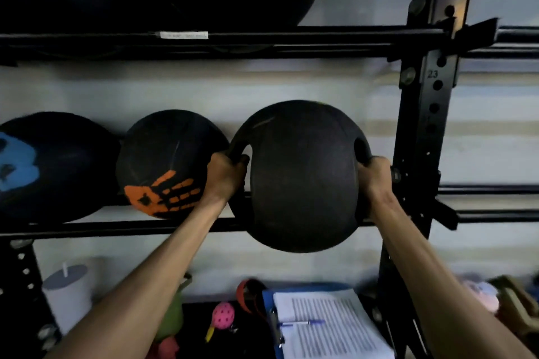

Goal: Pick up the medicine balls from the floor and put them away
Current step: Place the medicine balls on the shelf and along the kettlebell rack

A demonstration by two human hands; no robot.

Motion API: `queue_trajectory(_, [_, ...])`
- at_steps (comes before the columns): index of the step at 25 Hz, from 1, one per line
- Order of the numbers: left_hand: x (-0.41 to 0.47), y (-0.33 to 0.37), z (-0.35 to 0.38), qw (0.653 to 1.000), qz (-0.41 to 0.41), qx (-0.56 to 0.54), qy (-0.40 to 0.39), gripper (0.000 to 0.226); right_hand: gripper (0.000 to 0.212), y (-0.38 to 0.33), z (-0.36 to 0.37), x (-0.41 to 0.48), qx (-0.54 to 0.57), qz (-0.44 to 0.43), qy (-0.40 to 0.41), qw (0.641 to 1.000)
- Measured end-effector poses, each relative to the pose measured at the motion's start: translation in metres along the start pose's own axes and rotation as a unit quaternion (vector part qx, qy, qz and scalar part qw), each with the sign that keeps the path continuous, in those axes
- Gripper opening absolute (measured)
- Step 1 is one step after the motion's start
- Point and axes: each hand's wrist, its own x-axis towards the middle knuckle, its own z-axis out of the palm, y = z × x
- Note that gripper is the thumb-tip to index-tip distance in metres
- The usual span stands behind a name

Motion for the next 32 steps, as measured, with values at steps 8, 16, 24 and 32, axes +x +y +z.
queue_trajectory(8, [0.057,-0.011,0.048,0.997,-0.027,0.053,0.056,0.013,0.038,0.029,0.028,0.101,0.025,0.006,-0.065,0.998])
queue_trajectory(16, [0.075,-0.023,0.059,0.991,-0.082,0.1,0.041,0.021,0.018,0.055,0.058,0.143,0.015,0.05,-0.127,0.991])
queue_trajectory(24, [0.047,-0.051,0.066,0.989,-0.14,-0.048,0.011,0.033,0.019,0.067,0.076,0.155,-0.048,0.058,-0.139,0.987])
queue_trajectory(32, [-0.017,-0.051,0.034,0.988,-0.15,0.012,0.027,0.029,0.032,0.078,0.032,0.081,0.022,0.002,-0.14,0.99])
